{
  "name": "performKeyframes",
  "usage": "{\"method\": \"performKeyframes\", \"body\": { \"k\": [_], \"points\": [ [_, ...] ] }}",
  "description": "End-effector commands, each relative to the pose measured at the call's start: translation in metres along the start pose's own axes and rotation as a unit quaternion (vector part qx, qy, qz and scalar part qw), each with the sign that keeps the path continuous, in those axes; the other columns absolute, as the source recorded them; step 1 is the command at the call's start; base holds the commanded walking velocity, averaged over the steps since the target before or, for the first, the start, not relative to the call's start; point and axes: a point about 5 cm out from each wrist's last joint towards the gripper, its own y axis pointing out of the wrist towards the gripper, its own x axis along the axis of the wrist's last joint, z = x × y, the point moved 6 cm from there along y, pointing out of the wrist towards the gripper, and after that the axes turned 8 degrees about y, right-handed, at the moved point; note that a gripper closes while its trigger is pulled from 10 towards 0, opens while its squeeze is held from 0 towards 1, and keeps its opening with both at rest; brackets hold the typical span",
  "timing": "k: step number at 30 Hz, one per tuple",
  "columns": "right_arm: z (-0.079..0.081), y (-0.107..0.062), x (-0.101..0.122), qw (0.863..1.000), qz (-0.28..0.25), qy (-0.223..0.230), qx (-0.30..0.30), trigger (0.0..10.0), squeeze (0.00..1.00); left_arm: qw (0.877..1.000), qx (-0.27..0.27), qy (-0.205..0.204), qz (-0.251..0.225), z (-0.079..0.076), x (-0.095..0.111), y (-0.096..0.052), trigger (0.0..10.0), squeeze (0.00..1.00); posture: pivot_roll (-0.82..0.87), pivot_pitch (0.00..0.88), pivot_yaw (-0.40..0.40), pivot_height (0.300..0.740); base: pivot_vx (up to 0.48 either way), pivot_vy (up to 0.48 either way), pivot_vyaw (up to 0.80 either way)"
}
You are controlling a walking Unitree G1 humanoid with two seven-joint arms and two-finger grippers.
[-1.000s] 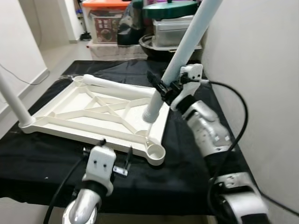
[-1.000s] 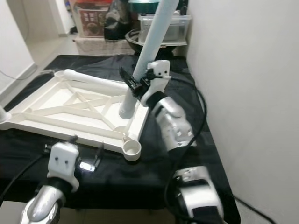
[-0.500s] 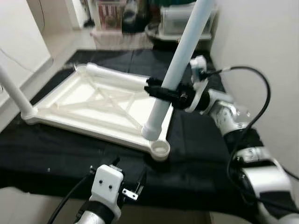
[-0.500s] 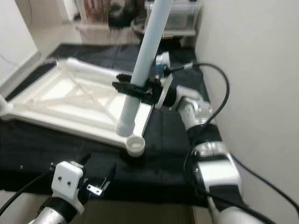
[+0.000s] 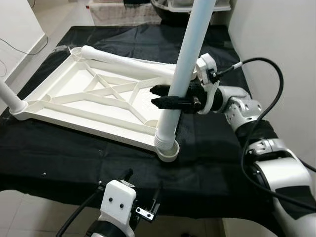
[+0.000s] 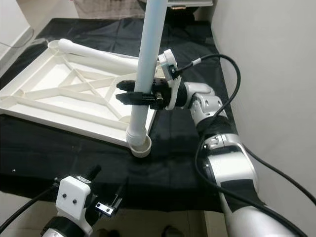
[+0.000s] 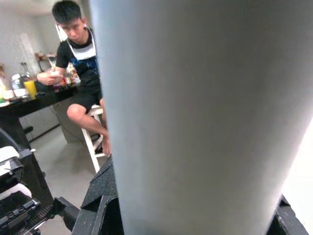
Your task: Building children table
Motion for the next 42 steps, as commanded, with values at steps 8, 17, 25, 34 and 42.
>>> {"method": "performKeyframes", "body": {
  "k": [8,17,25,34,42],
  "points": [
    [0.014,0.006,-0.009,0.998,0.041,0.002,0.051,10.0,0.00,1.000,-0.005,0.000,0.019,-0.004,-0.002,-0.008,10.0,0.00,0.06,0.283,0.017,0.740,0.000,0.000,0.00],
    [0.020,0.010,-0.031,0.993,0.091,0.001,0.069,10.0,0.00,1.000,-0.001,0.005,0.020,-0.003,-0.003,-0.006,10.0,0.00,0.06,0.260,0.015,0.740,0.000,0.000,0.00],
    [0.024,0.018,-0.048,0.986,0.140,-0.009,0.087,10.0,0.00,1.000,-0.002,0.008,0.019,-0.004,-0.003,-0.004,10.0,0.00,0.05,0.249,0.014,0.740,0.000,0.000,0.00],
    [0.023,0.019,-0.051,0.982,0.166,-0.024,0.092,10.0,0.00,1.000,-0.001,0.010,0.019,-0.005,-0.003,-0.004,10.0,0.00,0.06,0.250,0.005,0.740,0.000,0.000,0.00],
    [0.030,0.029,-0.064,0.969,0.206,-0.045,0.126,10.0,0.00,1.000,-0.003,0.015,0.018,-0.005,-0.004,-0.001,10.0,0.00,0.05,0.254,0.004,0.740,0.000,0.000,0.00]
  ]
}}
